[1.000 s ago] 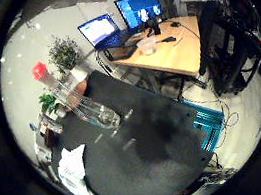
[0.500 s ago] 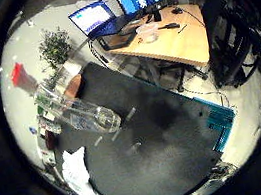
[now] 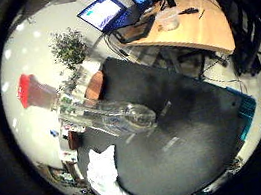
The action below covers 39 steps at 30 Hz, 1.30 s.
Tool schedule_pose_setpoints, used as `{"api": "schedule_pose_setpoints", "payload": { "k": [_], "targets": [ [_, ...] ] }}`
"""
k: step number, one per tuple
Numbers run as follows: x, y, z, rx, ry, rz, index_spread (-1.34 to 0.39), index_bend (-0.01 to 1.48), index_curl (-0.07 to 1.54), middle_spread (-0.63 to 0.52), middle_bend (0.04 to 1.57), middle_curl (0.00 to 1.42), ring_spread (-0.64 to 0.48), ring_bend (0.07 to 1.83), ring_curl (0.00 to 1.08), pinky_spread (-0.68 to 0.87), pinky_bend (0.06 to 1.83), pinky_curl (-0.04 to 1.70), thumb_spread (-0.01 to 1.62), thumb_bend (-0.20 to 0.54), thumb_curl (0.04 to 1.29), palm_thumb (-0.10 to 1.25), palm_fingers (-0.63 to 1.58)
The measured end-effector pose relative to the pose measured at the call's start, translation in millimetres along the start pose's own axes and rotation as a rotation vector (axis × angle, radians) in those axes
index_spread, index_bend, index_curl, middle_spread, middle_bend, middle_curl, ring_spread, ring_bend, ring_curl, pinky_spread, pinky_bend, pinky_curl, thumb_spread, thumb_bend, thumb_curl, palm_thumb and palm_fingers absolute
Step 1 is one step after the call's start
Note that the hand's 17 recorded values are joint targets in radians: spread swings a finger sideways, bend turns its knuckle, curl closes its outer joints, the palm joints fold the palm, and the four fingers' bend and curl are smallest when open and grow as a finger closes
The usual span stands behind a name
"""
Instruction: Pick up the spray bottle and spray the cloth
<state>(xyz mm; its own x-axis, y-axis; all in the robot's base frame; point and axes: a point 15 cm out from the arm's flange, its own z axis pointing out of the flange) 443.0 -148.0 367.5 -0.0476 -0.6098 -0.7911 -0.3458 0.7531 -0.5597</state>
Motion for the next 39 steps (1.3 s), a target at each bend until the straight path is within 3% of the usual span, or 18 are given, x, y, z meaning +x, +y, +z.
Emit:
{"api": "schedule_pose_setpoints", "payload": {
  "k": [27, 39],
  "targets": [
    [50.6, 7.3, 27.8, -0.034, -0.05, 0.12, -0.12, 0.18, 0.32, 0.22, 0.19, 0.3, 0.31, 0.4, 0.23, 0.57, 0.85, 0.17, 1.12, -0.023, 0.38, 0.41, 0.17],
    [53.7, 34.7, 66.0, -0.117, -0.063, 0.138, -0.13, 0.17, 0.32, 0.21, 0.19, 0.3, 0.3, 0.41, 0.23, 0.57, 0.85, 0.17, 1.12, -0.02, 0.39, 0.45, 0.18]
  ]
}}
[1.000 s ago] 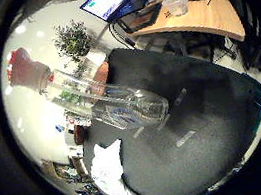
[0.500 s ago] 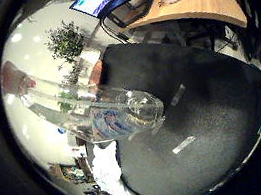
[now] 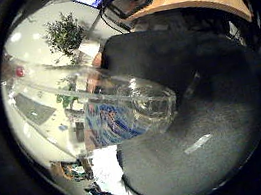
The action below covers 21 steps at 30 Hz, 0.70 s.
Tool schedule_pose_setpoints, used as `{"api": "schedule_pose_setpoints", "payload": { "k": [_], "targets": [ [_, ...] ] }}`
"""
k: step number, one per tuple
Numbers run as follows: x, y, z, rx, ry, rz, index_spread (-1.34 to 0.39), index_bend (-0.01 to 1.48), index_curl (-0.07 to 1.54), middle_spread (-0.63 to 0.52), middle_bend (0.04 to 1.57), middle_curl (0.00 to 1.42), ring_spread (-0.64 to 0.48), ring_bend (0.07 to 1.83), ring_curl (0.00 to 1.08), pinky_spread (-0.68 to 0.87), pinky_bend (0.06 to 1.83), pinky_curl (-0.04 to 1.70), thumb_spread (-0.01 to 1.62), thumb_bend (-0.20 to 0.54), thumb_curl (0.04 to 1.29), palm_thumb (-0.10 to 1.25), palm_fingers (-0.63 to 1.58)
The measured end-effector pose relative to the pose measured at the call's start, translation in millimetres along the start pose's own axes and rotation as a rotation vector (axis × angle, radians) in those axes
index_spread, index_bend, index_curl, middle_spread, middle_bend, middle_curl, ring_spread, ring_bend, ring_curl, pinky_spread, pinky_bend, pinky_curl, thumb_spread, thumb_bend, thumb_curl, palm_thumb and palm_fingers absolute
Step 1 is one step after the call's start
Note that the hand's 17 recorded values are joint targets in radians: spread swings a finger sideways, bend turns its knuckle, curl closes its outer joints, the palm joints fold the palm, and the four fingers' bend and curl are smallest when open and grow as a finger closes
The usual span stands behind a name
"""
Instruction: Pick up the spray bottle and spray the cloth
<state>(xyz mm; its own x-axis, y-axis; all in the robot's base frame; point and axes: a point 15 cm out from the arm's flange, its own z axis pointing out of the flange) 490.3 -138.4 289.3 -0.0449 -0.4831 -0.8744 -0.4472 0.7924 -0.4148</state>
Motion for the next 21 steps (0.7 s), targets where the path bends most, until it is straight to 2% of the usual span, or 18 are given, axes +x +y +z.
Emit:
{"api": "schedule_pose_setpoints", "payload": {
  "k": [9, 11, 12, 13, 14, 15, 16, 17, 18, 19, 21],
  "targets": [
    [7.0, -2.9, 27.9, -0.034, 0.001, 0.01, -0.16, 0.18, 0.32, 0.18, 0.19, 0.31, 0.27, 0.42, 0.23, 0.57, 0.83, 0.16, 1.11, -0.019, 0.41, 0.51, 0.23],
    [12.6, -6.3, 33.3, -0.037, 0.006, 0.016, -0.19, 0.17, 0.32, 0.14, 0.2, 0.31, 0.24, 0.46, 0.24, 0.57, 0.82, 0.15, 1.11, -0.015, 0.42, 0.55, 0.29],
    [13.4, -7.0, 34.3, -0.037, 0.007, 0.016, -0.21, 0.16, 0.31, 0.1, 0.21, 0.32, 0.19, 0.51, 0.24, 0.55, 0.82, 0.15, 1.11, -0.016, 0.42, 0.56, 0.35],
    [14.6, -6.7, 34.7, -0.038, 0.008, 0.018, -0.25, 0.16, 0.31, 0.04, 0.25, 0.33, 0.1, 0.59, 0.26, 0.52, 0.82, 0.14, 1.11, -0.013, 0.43, 0.58, 0.45],
    [18.5, -5.9, 36.2, -0.041, 0.012, 0.024, -0.29, 0.15, 0.29, -0.03, 0.27, 0.34, 0.0, 0.66, 0.27, 0.46, 0.82, 0.13, 1.11, -0.014, 0.43, 0.6, 0.51],
    [20.6, -6.2, 37.2, -0.042, 0.013, 0.027, -0.35, 0.15, 0.28, -0.12, 0.33, 0.36, -0.14, 0.76, 0.29, 0.34, 0.83, 0.11, 1.11, -0.014, 0.44, 0.61, 0.63],
    [20.7, -7.2, 37.8, -0.041, 0.013, 0.029, -0.39, 0.13, 0.27, -0.2, 0.37, 0.37, -0.24, 0.86, 0.32, 0.15, 0.94, 0.13, 1.1, -0.014, 0.44, 0.63, 0.83],
    [20.3, -9.1, 39.2, -0.04, 0.01, 0.031, -0.43, 0.11, 0.24, -0.3, 0.41, 0.39, -0.34, 0.94, 0.35, -0.11, 1.07, 0.16, 1.08, -0.012, 0.45, 0.66, 0.98],
    [20.8, -10.1, 41.4, -0.04, 0.006, 0.035, -0.47, 0.13, 0.24, -0.37, 0.49, 0.43, -0.38, 1.0, 0.38, -0.29, 1.12, 0.19, 1.03, -0.014, 0.47, 0.69, 1.11],
    [21.3, -10.6, 43.3, -0.041, 0.004, 0.039, -0.51, 0.17, 0.25, -0.41, 0.56, 0.47, -0.39, 1.04, 0.42, -0.41, 1.15, 0.22, 0.99, -0.02, 0.48, 0.71, 1.17],
    [21.0, -10.1, 47.8, -0.046, 0.0, 0.041, -0.56, 0.27, 0.31, -0.44, 0.71, 0.54, -0.37, 1.08, 0.45, -0.48, 1.18, 0.27, 0.93, -0.021, 0.5, 0.76, 1.31]
  ]
}}
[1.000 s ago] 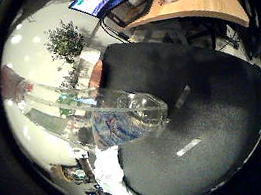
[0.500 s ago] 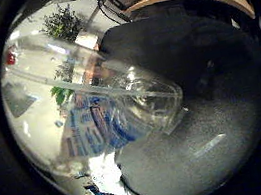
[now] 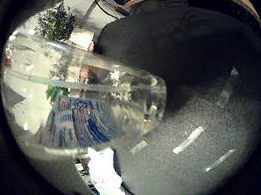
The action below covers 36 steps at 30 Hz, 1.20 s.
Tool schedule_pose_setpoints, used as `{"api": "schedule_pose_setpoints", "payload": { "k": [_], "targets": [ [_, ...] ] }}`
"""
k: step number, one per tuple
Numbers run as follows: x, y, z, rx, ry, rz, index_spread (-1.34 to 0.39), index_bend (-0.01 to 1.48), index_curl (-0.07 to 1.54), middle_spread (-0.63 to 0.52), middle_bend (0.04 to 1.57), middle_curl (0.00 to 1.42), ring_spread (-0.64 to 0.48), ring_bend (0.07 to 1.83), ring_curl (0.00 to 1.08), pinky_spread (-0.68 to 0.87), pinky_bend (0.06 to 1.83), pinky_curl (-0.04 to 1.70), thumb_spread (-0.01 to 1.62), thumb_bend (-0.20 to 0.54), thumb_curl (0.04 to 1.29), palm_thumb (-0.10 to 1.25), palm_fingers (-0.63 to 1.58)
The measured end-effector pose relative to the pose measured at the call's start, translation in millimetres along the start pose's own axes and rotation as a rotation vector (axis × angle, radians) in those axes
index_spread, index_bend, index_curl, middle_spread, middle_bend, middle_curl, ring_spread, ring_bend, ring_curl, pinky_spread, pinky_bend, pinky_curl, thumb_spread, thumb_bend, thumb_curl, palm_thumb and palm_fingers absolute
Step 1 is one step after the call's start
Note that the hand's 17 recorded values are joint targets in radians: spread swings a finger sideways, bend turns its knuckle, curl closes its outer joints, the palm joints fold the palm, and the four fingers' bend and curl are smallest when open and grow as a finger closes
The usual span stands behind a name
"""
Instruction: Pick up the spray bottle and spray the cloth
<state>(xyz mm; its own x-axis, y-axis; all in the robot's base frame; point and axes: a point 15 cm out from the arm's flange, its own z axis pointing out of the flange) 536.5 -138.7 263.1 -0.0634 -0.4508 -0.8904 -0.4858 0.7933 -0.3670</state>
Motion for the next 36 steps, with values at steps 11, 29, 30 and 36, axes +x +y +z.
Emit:
{"api": "schedule_pose_setpoints", "payload": {
  "k": [11, 29, 30, 36],
  "targets": [
    [-22.0, 5.6, 7.7, -0.016, -0.09, 0.001, -0.37, 1.02, 0.67, -0.26, 1.21, 0.75, -0.24, 1.37, 0.6, -0.32, 1.36, 0.48, 0.81, 0.009, 0.64, 0.98, 1.25],
    [-45.3, 3.8, -15.1, -0.074, -0.072, -0.076, -0.29, 1.17, 0.69, -0.19, 1.32, 0.78, -0.22, 1.43, 0.64, -0.29, 1.35, 0.62, 0.3, -0.021, 0.92, 1.08, 1.18],
    [-46.0, 3.9, -18.0, -0.081, -0.064, -0.088, -0.29, 1.17, 0.69, -0.19, 1.32, 0.78, -0.22, 1.42, 0.64, -0.29, 1.35, 0.63, 0.29, -0.019, 0.93, 1.08, 1.18],
    [-64.6, -0.3, -55.2, -0.137, 0.029, -0.205, -0.29, 1.18, 0.68, -0.19, 1.33, 0.78, -0.22, 1.43, 0.65, -0.29, 1.33, 0.65, 0.26, -0.021, 0.95, 1.07, 1.18]
  ]
}}
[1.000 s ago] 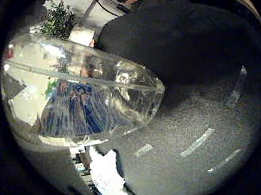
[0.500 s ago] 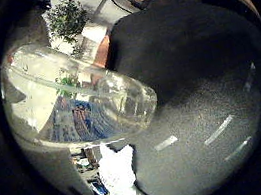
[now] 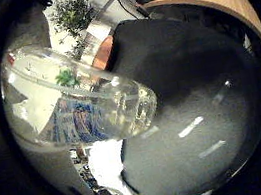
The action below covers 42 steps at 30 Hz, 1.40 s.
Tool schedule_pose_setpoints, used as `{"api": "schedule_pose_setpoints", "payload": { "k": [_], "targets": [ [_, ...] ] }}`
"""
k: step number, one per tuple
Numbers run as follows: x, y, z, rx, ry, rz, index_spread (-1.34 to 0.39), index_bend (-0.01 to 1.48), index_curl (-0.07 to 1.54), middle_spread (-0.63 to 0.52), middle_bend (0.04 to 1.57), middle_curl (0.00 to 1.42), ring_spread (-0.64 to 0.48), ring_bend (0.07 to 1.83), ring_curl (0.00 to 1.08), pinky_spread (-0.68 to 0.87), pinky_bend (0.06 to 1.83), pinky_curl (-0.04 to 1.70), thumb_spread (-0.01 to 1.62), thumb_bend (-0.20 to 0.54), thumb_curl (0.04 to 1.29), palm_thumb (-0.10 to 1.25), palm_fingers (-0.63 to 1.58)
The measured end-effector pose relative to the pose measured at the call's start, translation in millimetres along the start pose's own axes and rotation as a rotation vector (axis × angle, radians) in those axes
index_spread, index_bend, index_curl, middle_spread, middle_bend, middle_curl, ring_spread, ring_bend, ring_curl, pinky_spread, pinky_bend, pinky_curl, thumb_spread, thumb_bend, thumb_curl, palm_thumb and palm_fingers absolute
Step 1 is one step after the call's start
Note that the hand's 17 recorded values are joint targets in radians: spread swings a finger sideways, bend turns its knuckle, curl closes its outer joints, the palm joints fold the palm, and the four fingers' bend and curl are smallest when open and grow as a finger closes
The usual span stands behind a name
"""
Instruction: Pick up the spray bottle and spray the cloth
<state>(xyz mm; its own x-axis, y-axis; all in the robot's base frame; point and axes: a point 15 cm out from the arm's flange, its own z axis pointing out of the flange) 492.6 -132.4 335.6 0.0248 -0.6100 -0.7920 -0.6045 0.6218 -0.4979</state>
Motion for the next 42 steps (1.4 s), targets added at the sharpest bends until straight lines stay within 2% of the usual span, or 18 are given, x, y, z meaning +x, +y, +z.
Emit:
{"api": "schedule_pose_setpoints", "payload": {
  "k": [4, 12, 16, 23, 32, 35, 42],
  "targets": [
    [-30.2, -1.0, -31.2, -0.034, 0.07, -0.098, -0.28, 1.18, 0.68, -0.18, 1.33, 0.77, -0.22, 1.42, 0.65, -0.29, 1.33, 0.67, 0.24, -0.02, 0.96, 1.07, 1.18],
    [-70.9, 27.0, -61.5, -0.157, 0.17, -0.251, -0.29, 1.19, 0.67, -0.18, 1.33, 0.77, -0.22, 1.42, 0.65, -0.3, 1.31, 0.69, 0.23, -0.021, 0.96, 1.06, 1.18],
    [-104.2, 47.8, -73.5, -0.252, 0.213, -0.335, -0.28, 1.19, 0.67, -0.18, 1.33, 0.77, -0.22, 1.42, 0.65, -0.3, 1.31, 0.7, 0.22, -0.021, 0.96, 1.06, 1.18],
    [-181.5, 103.4, -64.3, -0.419, 0.183, -0.493, -0.28, 1.2, 0.67, -0.18, 1.33, 0.77, -0.22, 1.42, 0.66, -0.3, 1.3, 0.71, 0.22, -0.022, 0.96, 1.06, 1.18],
    [-245.8, 171.3, -30.9, -0.585, 0.174, -0.626, -0.28, 1.19, 0.67, -0.18, 1.33, 0.77, -0.22, 1.42, 0.66, -0.3, 1.29, 0.73, 0.22, -0.022, 0.96, 1.06, 1.18],
    [-248.8, 179.3, 0.3, -0.595, 0.19, -0.643, -0.28, 1.19, 0.67, -0.18, 1.33, 0.77, -0.22, 1.42, 0.66, -0.29, 1.29, 0.73, 0.21, -0.022, 0.96, 1.06, 1.18],
    [-222.8, 193.1, 68.5, -0.729, 0.317, -0.629, -0.28, 1.19, 0.67, -0.18, 1.33, 0.77, -0.22, 1.43, 0.66, -0.29, 1.28, 0.75, 0.21, -0.022, 0.95, 1.06, 1.17]
  ]
}}
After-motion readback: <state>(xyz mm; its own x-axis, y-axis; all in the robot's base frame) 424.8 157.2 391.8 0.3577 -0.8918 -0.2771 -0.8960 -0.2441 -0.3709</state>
